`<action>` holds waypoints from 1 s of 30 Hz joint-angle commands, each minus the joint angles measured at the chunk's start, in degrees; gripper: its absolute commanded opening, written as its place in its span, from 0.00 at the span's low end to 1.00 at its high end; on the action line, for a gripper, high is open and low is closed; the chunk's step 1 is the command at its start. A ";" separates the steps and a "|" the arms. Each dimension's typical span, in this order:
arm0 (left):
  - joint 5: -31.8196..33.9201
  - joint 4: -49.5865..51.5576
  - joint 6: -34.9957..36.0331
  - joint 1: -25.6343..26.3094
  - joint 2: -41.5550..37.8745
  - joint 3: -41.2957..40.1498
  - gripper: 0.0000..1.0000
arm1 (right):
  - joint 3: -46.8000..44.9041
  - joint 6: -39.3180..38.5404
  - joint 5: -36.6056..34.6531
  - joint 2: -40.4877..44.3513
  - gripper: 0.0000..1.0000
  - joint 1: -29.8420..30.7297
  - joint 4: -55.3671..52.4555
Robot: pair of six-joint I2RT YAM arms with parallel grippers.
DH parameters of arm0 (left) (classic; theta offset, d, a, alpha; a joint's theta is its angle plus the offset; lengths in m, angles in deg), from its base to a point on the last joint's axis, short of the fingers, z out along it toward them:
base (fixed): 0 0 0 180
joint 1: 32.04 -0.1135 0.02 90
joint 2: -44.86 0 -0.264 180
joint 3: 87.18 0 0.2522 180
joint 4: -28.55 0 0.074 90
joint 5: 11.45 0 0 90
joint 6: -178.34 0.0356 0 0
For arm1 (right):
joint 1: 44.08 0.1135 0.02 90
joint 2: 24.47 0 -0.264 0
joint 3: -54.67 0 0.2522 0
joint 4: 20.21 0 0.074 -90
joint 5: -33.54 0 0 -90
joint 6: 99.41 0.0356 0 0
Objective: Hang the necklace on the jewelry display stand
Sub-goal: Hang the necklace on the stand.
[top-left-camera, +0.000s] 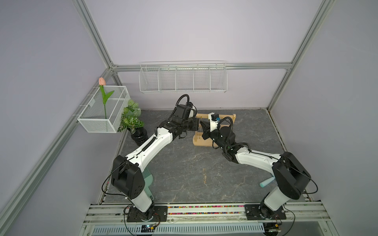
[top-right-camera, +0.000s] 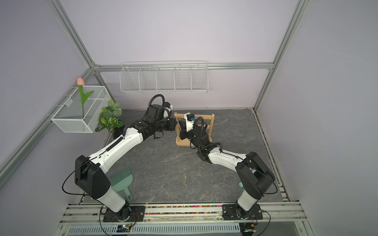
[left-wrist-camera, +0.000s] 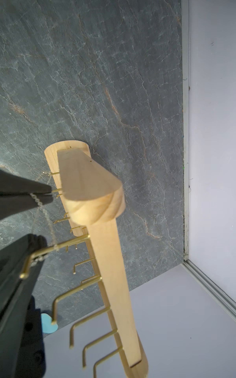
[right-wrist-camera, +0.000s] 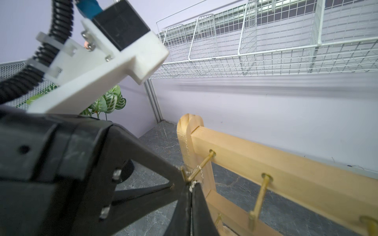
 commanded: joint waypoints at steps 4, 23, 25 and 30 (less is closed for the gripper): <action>0.52 1.10 -0.34 -0.23 -1.54 -0.22 0.00 | 0.05 -0.76 1.09 1.73 0.07 0.47 -3.58; -2.63 1.62 -1.30 -0.33 -3.64 -0.12 0.00 | 2.11 1.32 2.65 1.17 0.07 0.47 -6.06; -5.16 1.13 -2.27 -0.31 -3.08 0.12 0.00 | 1.74 1.01 1.46 1.91 0.07 0.44 -6.51; -9.28 1.50 -3.10 -0.36 -1.95 1.01 0.00 | 0.41 0.32 -0.92 3.68 0.07 0.40 -6.57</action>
